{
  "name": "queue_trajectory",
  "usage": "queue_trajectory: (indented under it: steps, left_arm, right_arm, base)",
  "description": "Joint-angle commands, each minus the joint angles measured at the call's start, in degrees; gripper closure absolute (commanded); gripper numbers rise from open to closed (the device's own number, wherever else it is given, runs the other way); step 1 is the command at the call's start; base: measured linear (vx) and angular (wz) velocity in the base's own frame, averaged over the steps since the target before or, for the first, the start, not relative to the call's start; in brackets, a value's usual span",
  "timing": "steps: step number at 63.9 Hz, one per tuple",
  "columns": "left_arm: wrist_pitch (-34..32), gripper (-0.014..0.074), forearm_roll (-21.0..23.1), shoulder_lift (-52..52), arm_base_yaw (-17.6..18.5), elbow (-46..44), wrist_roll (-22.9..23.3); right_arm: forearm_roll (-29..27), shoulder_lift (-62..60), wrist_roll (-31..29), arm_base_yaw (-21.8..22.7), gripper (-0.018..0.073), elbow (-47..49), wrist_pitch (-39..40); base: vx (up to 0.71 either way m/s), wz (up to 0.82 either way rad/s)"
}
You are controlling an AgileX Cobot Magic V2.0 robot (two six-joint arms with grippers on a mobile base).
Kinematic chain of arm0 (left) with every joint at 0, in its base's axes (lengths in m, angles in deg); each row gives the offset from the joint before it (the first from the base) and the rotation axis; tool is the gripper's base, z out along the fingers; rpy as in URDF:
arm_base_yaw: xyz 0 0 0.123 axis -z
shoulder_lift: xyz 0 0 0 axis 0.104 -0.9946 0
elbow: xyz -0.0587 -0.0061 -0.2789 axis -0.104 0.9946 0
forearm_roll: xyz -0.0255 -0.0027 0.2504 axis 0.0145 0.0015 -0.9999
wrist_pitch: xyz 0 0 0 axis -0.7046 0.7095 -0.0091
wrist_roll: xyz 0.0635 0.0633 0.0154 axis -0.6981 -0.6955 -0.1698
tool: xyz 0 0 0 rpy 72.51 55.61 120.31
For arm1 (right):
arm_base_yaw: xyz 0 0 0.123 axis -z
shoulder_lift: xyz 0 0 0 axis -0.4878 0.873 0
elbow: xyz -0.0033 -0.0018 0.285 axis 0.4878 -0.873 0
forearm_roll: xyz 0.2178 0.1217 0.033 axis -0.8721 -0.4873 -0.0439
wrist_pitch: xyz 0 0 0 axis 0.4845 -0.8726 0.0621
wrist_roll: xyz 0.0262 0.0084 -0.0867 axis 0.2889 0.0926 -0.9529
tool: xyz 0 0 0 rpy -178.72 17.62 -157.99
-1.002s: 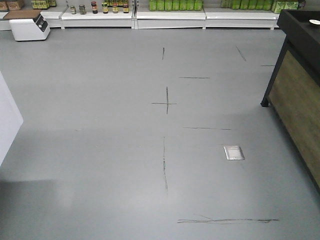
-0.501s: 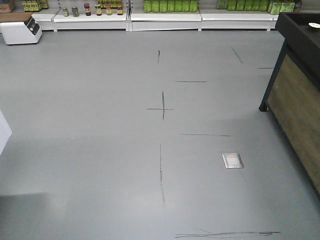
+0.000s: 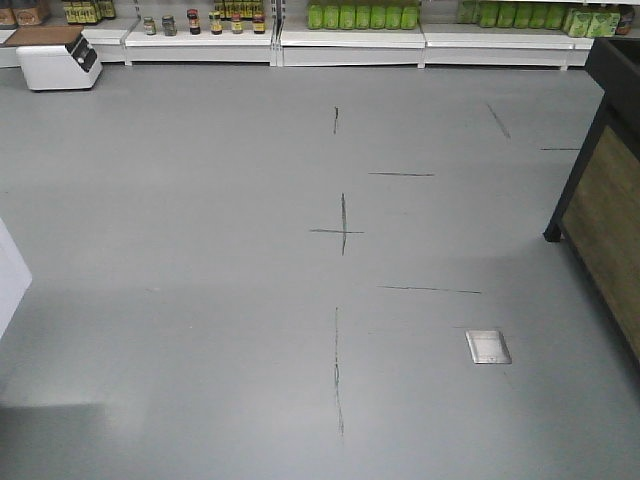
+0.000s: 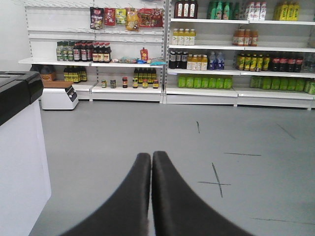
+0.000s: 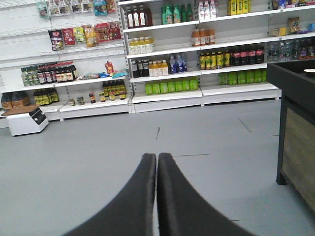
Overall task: Pick three apples into basket with both arms
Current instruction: 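Drive the base forward across the floor toward the fruit tables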
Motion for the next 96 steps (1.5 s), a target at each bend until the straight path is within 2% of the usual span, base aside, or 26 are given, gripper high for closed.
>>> queue_trajectory:
  steps: [1,53,96]
  left_arm:
    - [-4.0,0.0603,0.5,0.7,0.1,1.3,0.2]
    - [-4.0,0.0603,0.5,0.7,0.1,1.3,0.2]
    - [-4.0,0.0603,0.5,0.7,0.1,1.3,0.2]
  right_arm:
    - [0.5,-0.6,-0.6,0.4,0.0564,-0.7,3.9]
    - [0.5,-0.6,-0.6,0.4,0.0564,-0.7,3.9]
    - [0.5,-0.6,-0.6,0.4,0.0564,-0.7,3.9]
  base:
    - [0.17,0.00]
    - [0.20,-0.02]
    - [0.21,-0.23]
